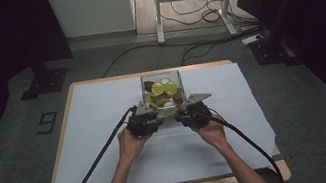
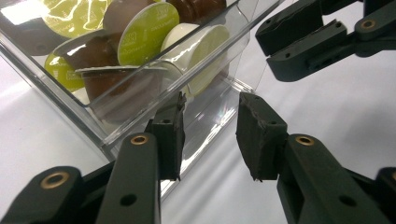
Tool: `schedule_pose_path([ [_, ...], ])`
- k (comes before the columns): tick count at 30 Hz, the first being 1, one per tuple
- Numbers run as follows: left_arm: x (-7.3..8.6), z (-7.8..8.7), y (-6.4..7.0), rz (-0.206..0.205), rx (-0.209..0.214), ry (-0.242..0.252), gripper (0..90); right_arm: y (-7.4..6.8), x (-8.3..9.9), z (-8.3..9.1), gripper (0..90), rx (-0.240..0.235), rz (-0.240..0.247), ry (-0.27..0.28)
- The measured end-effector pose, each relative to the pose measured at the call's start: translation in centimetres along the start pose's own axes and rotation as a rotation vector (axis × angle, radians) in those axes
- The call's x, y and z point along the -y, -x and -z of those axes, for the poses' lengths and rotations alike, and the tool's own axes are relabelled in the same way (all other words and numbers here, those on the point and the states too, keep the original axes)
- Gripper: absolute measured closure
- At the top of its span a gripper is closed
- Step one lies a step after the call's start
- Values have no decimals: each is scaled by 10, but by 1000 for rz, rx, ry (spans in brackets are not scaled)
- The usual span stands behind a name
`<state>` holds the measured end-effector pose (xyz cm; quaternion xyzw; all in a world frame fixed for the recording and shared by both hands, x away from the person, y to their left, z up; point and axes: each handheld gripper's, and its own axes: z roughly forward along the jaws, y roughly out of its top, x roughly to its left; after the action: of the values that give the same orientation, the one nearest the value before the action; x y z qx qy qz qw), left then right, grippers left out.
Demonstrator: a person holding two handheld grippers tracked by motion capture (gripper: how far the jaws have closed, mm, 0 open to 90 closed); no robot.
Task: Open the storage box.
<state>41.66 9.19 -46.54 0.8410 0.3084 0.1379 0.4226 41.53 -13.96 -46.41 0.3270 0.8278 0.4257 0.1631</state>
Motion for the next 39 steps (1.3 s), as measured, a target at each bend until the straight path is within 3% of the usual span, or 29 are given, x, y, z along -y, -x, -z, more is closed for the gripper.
schedule_pose_path([
  [11, -1, -3, -2, 15, 12, 20, 687, 0, -4, -6, 754, 14, 8, 4],
  [26, -1, -4, -1, 16, -10, 28, 743, 7, -3, -8, 770, -29, -12, 15],
  [31, -1, -3, 2, -5, -31, 28, 752, 6, -2, -8, 770, -31, -6, 26],
  [39, 0, -2, 5, -13, -27, 26, 752, 5, -2, -6, 769, -37, -9, 34],
])
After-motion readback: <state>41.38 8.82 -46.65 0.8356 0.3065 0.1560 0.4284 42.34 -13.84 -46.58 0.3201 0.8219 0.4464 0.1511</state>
